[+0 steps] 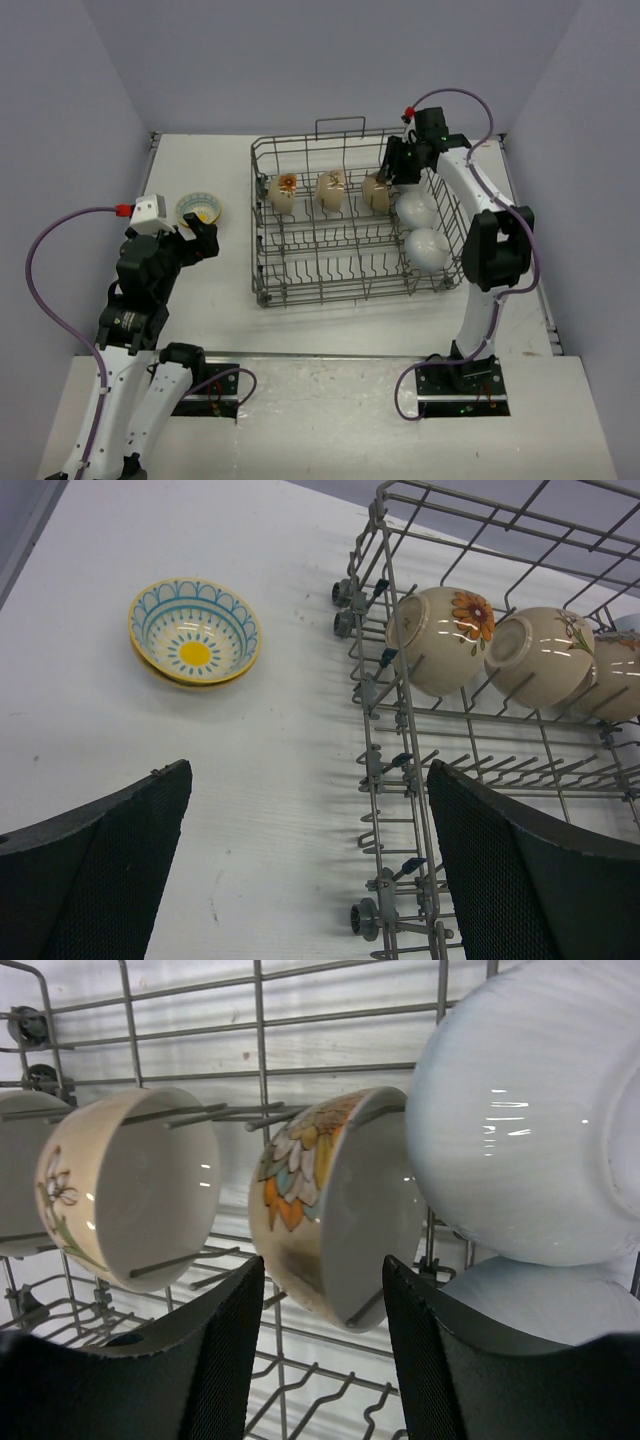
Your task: Unload the bowls from the dish rack
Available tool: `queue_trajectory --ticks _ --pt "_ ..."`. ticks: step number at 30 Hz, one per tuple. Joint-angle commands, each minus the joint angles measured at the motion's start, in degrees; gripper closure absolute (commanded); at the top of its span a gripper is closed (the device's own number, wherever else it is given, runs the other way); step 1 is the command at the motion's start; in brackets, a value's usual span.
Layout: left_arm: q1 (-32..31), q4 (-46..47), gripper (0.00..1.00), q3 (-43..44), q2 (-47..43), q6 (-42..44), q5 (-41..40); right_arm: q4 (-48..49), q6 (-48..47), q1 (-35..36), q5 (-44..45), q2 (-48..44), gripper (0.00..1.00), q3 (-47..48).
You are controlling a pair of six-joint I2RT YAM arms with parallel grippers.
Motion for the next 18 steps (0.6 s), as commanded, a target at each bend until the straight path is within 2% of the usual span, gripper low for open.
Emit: queue_trajectory --ticks 1,4,5,8,17,18 --pt "-0.3 2.4 0.00 -0.2 0.2 1.8 0.4 -0.8 -1.3 -0.9 -3.4 0.1 0.48 -0.8" --pt "-0.3 2.5 0.00 -0.2 0.1 1.8 0.5 -0.3 -2.1 -1.8 -10.3 0.9 0.52 -0.5" --pt "-0.3 2.4 0.00 -0.2 0.1 1.8 0.5 -0.4 -2.8 -2.5 -16.5 2.3 0.54 -0.1" --pt "-0.3 2.4 0.00 -0.3 0.0 1.8 0.6 -2.8 -4.3 -4.1 -25.4 6.0 0.59 2.7" --pt "-0.3 2.6 0.00 -0.3 0.0 1.8 0.7 -6.9 -8.0 -5.1 -34.8 11.4 0.62 6.9" --pt "-0.4 2.6 0.00 -0.4 0.1 1.8 0.6 -7.2 -8.1 -5.1 -37.0 12.2 0.64 7.2"
